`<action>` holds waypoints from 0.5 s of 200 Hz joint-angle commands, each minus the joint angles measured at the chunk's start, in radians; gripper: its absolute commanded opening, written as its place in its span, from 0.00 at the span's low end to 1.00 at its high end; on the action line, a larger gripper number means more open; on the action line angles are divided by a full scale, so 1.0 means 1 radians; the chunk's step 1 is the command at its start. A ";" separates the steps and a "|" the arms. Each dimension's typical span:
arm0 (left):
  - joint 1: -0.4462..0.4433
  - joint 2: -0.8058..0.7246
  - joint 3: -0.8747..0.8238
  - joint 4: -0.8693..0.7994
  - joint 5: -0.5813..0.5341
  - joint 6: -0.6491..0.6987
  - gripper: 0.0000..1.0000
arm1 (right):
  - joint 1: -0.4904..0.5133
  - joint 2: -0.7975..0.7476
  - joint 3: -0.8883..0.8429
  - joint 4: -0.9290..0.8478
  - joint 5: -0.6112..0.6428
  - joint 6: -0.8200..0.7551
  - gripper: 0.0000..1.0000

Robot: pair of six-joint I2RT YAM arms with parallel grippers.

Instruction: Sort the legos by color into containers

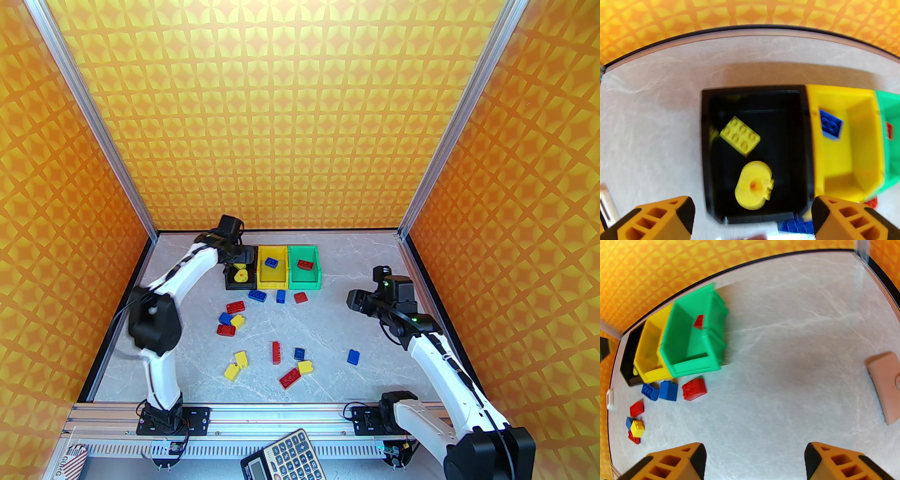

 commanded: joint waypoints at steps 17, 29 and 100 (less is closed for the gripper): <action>-0.044 -0.210 -0.189 0.040 0.020 -0.054 0.86 | 0.126 0.077 0.000 0.008 0.038 0.001 0.72; -0.057 -0.250 -0.259 0.057 0.020 -0.076 0.86 | 0.183 0.097 -0.015 0.016 0.037 0.019 0.71; -0.122 -0.323 -0.526 0.183 0.042 -0.211 0.86 | 0.568 0.229 -0.092 0.054 0.143 0.302 0.70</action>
